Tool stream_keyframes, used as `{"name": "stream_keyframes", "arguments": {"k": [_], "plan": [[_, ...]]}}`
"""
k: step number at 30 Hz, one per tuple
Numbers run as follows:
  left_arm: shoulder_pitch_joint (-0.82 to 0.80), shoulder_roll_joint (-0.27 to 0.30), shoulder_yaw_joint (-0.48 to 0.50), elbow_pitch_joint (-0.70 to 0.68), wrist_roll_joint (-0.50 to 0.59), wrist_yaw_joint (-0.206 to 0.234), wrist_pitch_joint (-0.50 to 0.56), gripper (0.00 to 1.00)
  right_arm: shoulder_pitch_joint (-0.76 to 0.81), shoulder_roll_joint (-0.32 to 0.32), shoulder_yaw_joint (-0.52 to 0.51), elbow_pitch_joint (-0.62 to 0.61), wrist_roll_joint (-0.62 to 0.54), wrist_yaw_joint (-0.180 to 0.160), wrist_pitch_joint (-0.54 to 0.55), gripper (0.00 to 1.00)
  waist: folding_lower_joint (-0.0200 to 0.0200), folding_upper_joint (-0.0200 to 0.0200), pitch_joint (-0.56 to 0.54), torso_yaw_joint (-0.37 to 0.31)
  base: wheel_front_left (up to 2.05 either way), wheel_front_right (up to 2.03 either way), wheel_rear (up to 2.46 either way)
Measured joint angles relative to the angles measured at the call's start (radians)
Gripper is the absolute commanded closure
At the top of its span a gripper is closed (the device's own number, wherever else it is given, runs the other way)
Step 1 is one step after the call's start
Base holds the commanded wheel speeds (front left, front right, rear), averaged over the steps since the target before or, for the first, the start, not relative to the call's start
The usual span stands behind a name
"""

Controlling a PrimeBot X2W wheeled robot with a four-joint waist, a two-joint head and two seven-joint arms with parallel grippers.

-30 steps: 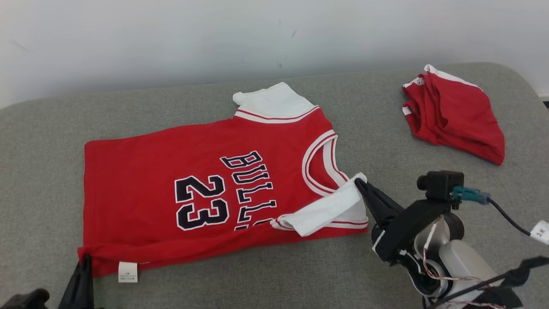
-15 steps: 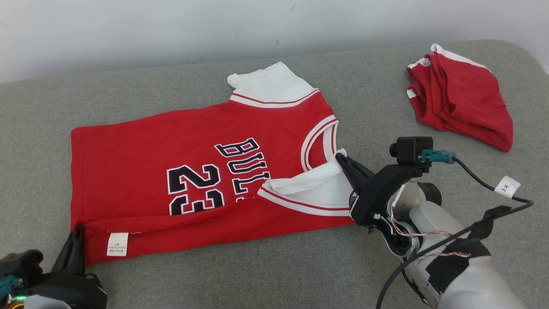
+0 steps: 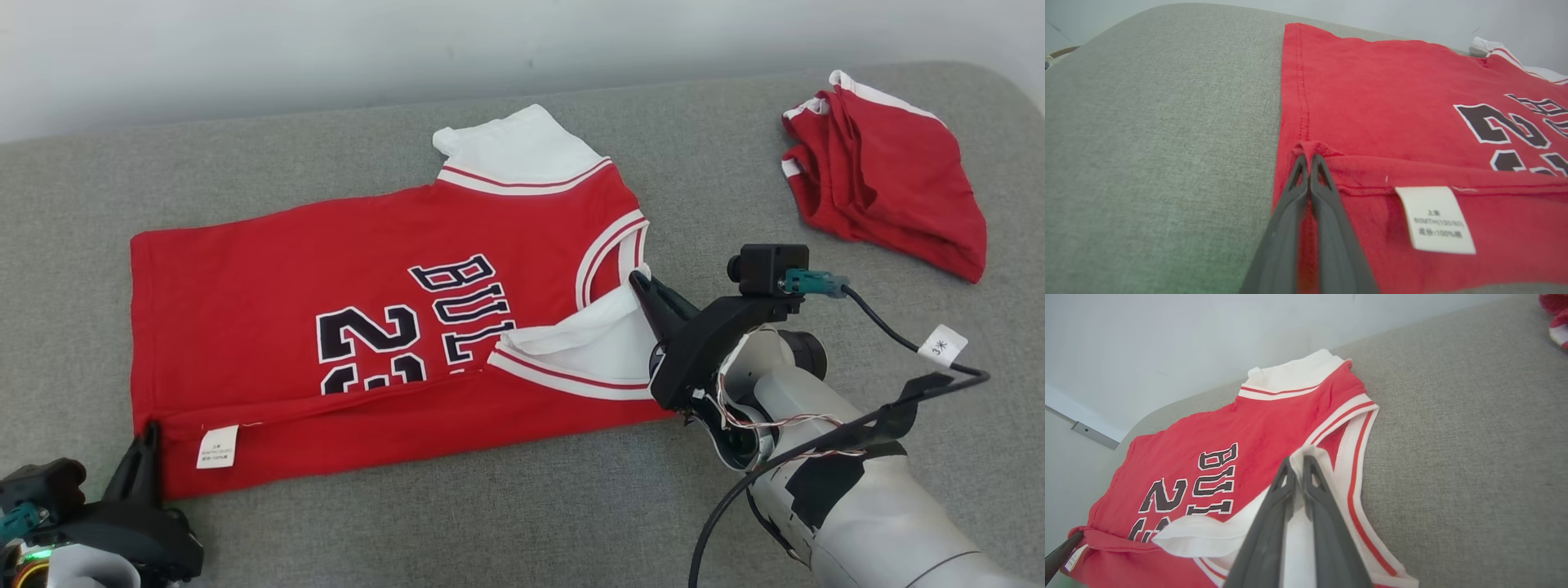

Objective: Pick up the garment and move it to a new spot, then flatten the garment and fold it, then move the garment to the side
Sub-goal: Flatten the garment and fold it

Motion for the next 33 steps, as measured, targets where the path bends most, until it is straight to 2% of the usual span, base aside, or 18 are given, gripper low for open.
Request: {"name": "stream_keyframes", "arguments": {"k": [6, 15, 24, 33], "plan": [[0.008, -0.016, 0.004, 0.012, 0.003, 0.000, -0.003, 0.00, 0.000, -0.011, 0.049, 0.015, 0.036, 0.000, -0.067, 0.00, 0.0000, 0.0000, -0.018, 0.004, 0.00, 0.00, 0.00], [0.127, -0.060, 0.061, -0.131, 0.042, 0.001, -0.004, 0.00, 0.042, -0.070, 0.111, -0.006, 0.033, 0.000, -0.176, 0.00, -0.0002, 0.0000, -0.059, 0.018, 0.00, 0.00, 0.00], [0.227, -0.089, 0.099, -0.209, 0.073, 0.000, -0.007, 0.00, 0.106, -0.119, 0.112, -0.040, -0.019, 0.000, -0.199, 0.00, -0.0003, 0.0000, -0.077, 0.030, 0.00, 0.00, 0.00], [0.222, -0.081, 0.140, -0.205, 0.112, 0.008, -0.007, 0.00, 0.161, -0.129, 0.088, -0.040, -0.102, 0.000, -0.201, 0.00, -0.0002, 0.0000, -0.053, 0.014, 0.00, 0.00, 0.00]]}}
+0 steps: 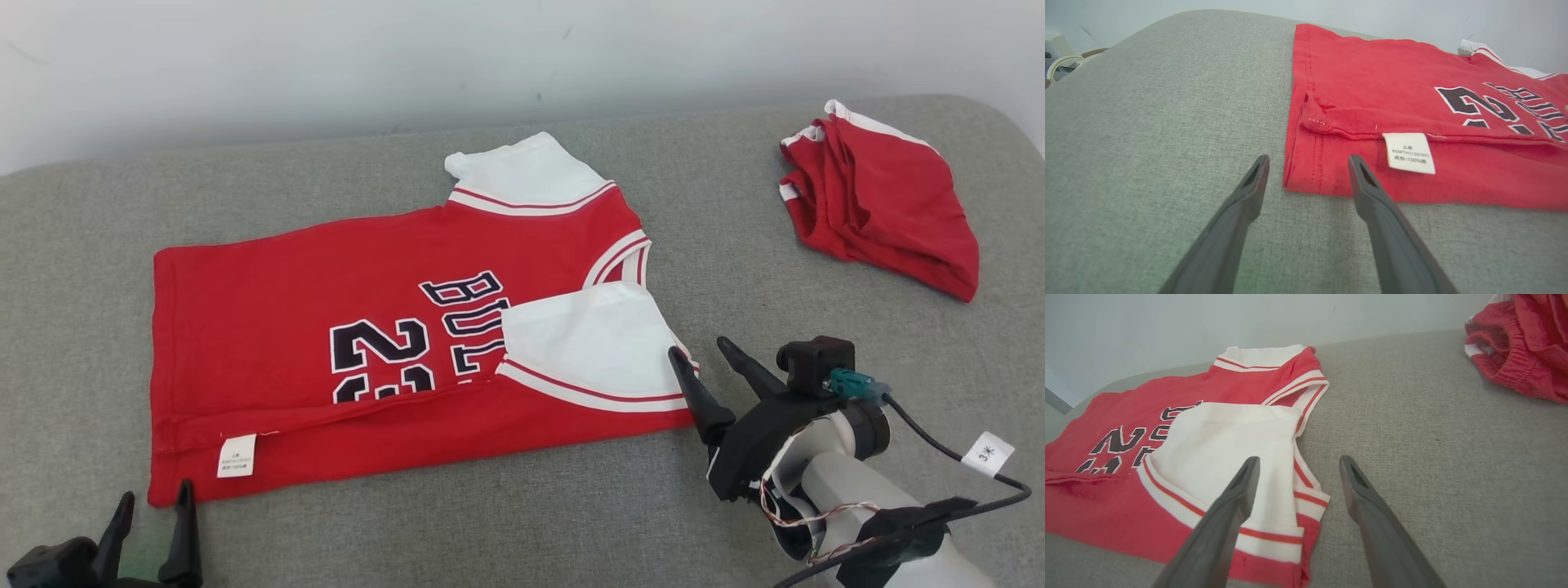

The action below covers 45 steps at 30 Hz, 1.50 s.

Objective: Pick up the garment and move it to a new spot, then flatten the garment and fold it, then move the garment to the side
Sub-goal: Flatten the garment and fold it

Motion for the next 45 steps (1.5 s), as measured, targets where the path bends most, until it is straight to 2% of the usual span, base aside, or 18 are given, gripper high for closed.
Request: {"name": "stream_keyframes", "arguments": {"k": [12, 13, 14, 15, 16, 29, 37, 45], "plan": [[-0.019, -0.015, 0.041, 0.040, 0.018, -0.006, 0.000, 0.00, 0.053, 0.008, -0.006, 0.005, -0.060, 0.000, 0.017, 0.02, 0.0000, 0.0000, 0.026, -0.010, 0.00, 0.00, 0.00], [-0.021, -0.017, 0.044, 0.049, 0.018, -0.007, 0.000, 0.04, 0.055, 0.008, -0.007, 0.005, -0.064, 0.000, 0.024, 0.56, 0.0001, 0.0000, 0.027, -0.009, 0.00, 0.00, 0.00], [-0.023, -0.019, 0.046, 0.060, 0.018, -0.008, 0.000, 0.39, 0.056, 0.008, -0.007, 0.004, -0.067, 0.000, 0.028, 0.83, 0.0000, 0.0000, 0.028, -0.009, 0.00, 0.00, 0.00], [-0.024, -0.020, 0.048, 0.069, 0.018, -0.009, 0.000, 0.80, 0.056, 0.008, -0.007, 0.002, -0.069, 0.000, 0.033, 1.00, 0.0001, 0.0000, 0.030, -0.008, 0.00, 0.00, 0.00], [-0.028, -0.021, 0.049, 0.077, 0.018, -0.009, -0.001, 1.00, 0.057, 0.008, -0.007, -0.001, -0.071, 0.000, 0.034, 1.00, 0.0000, 0.0000, 0.030, -0.007, 0.00, 0.00, 0.00], [-0.010, -0.046, 0.048, 0.095, 0.020, -0.017, -0.002, 1.00, 0.130, -0.018, -0.064, -0.076, -0.049, 0.000, 0.043, 1.00, 0.0001, 0.0000, -0.013, 0.001, 0.00, 0.00, 0.00], [0.065, -0.061, 0.044, 0.067, 0.020, -0.018, -0.001, 1.00, 0.261, -0.066, -0.125, -0.198, -0.036, 0.001, 0.085, 1.00, 0.0001, -0.0001, -0.071, 0.000, 0.00, 0.00, 0.00], [0.149, -0.073, 0.049, 0.036, 0.005, -0.018, 0.000, 1.00, 0.437, -0.096, -0.220, -0.343, -0.047, 0.001, 0.184, 1.00, 0.0000, -0.0001, -0.124, -0.007, 0.00, 0.00, 0.00]]}}
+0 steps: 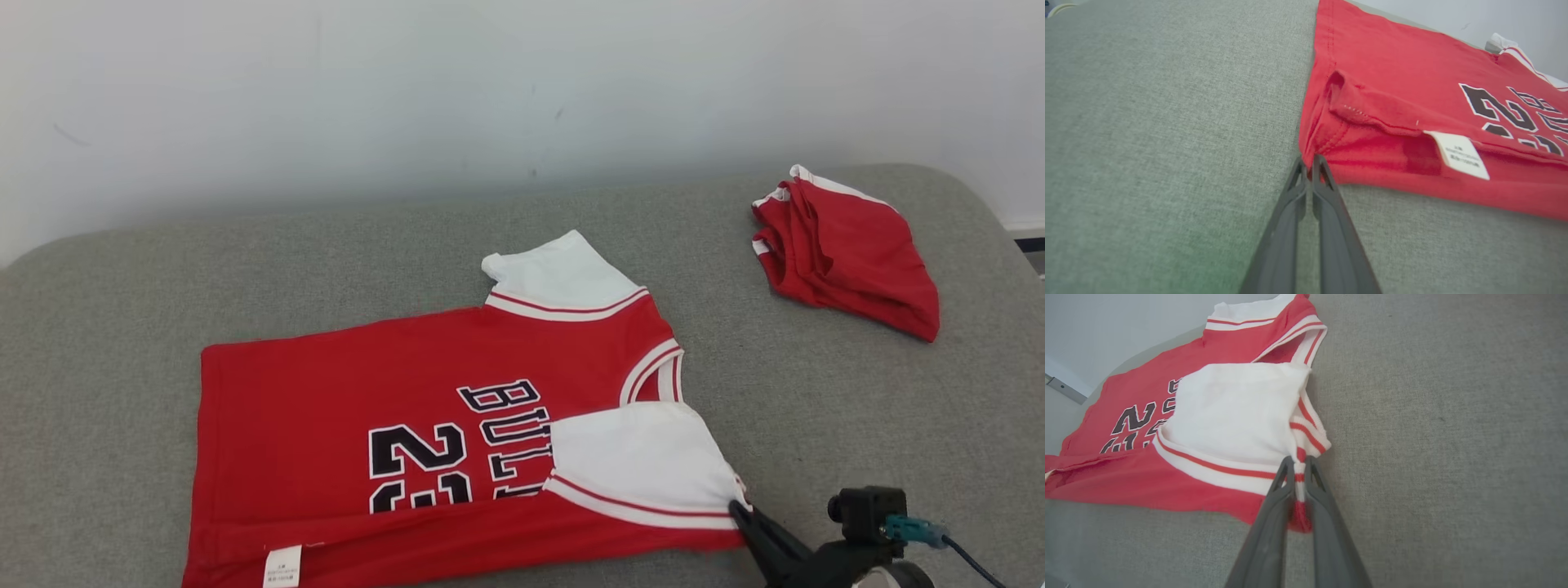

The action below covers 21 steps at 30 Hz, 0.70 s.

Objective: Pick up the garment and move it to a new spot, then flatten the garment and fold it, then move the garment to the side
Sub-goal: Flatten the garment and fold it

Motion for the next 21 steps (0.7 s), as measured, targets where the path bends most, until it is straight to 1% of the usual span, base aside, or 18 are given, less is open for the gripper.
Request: {"name": "stream_keyframes", "arguments": {"k": [8, 12, 13, 14, 15, 16, 21], "plan": [[0.041, -0.004, 0.030, 0.000, 0.000, 0.000, 0.000, 1.00, 0.153, 0.010, -0.087, -0.136, -0.041, 0.000, 0.125, 1.00, 0.0000, 0.0000, -0.023, -0.007, 0.00, 0.00, 0.00], [0.055, -0.011, 0.034, -0.001, 0.008, 0.004, 0.000, 1.00, 0.205, 0.033, -0.127, -0.182, -0.068, 0.000, 0.174, 1.00, 0.0000, 0.0000, -0.024, -0.006, 0.00, 0.00, 0.00], [0.055, -0.013, 0.034, -0.002, 0.009, 0.007, 0.000, 0.97, 0.212, 0.039, -0.137, -0.187, -0.082, 0.000, 0.180, 1.00, 0.0000, 0.0000, -0.025, -0.005, 0.00, 0.00, 0.00], [0.055, -0.016, 0.035, -0.004, 0.010, 0.009, 0.000, 0.66, 0.217, 0.047, -0.149, -0.192, -0.095, 0.000, 0.179, 0.96, 0.0000, 0.0000, -0.025, -0.005, 0.00, 0.00, 0.00], [0.055, -0.018, 0.037, -0.007, 0.011, 0.009, 0.000, 0.07, 0.222, 0.057, -0.163, -0.195, -0.103, 0.000, 0.179, 0.18, 0.0000, 0.0000, -0.026, -0.004, 0.00, 0.00, 0.00], [0.055, -0.018, 0.038, -0.011, 0.013, 0.009, 0.000, 0.00, 0.227, 0.065, -0.170, -0.196, -0.114, 0.000, 0.180, 0.00, 0.0000, 0.0000, -0.027, -0.002, 0.00, 0.00, 0.00], [0.055, -0.021, 0.050, -0.023, 0.019, 0.010, 0.000, 0.00, 0.237, 0.096, -0.225, -0.202, -0.165, 0.000, 0.156, 0.00, -0.0001, 0.0000, -0.032, 0.003, 0.00, 0.00, 0.00]]}}
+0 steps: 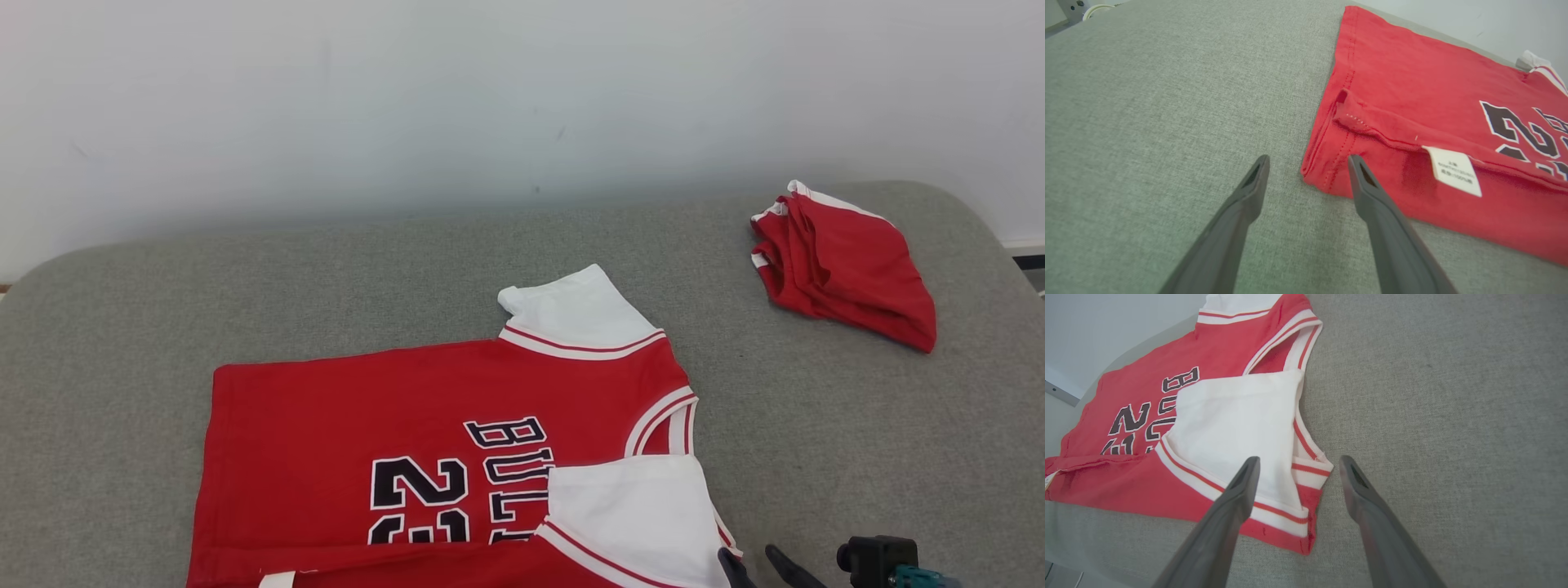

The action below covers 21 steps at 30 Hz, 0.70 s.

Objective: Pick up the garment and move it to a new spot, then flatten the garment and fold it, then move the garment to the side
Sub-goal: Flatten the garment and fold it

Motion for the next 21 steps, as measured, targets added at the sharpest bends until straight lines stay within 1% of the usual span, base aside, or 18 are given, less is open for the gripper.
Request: {"name": "stream_keyframes", "arguments": {"k": [5, 13, 17, 21], "plan": [[0.008, -0.005, 0.020, -0.056, 0.008, 0.000, 0.000, 0.00, 0.000, 0.021, -0.042, -0.028, -0.036, 0.000, -0.046, 0.00, 0.0000, 0.0000, -0.003, 0.005, 0.00, 0.00, 0.00], [0.042, -0.032, 0.029, -0.252, 0.050, 0.002, 0.000, 0.00, -0.014, 0.051, -0.070, -0.065, -0.089, 0.000, -0.155, 0.00, 0.0001, 0.0000, -0.003, 0.017, 0.00, 0.00, 0.00], [0.058, -0.040, 0.030, -0.342, 0.075, 0.013, 0.000, 0.00, -0.037, 0.060, -0.082, -0.064, -0.155, 0.000, -0.231, 0.00, 0.0002, 0.0000, -0.003, 0.027, 0.00, 0.00, 0.00], [0.071, -0.044, 0.024, -0.404, 0.098, 0.028, 0.000, 0.00, -0.043, 0.088, -0.101, -0.050, -0.192, 0.000, -0.276, 0.00, 0.0002, 0.0000, -0.003, 0.036, 0.00, 0.00, 0.00]]}}
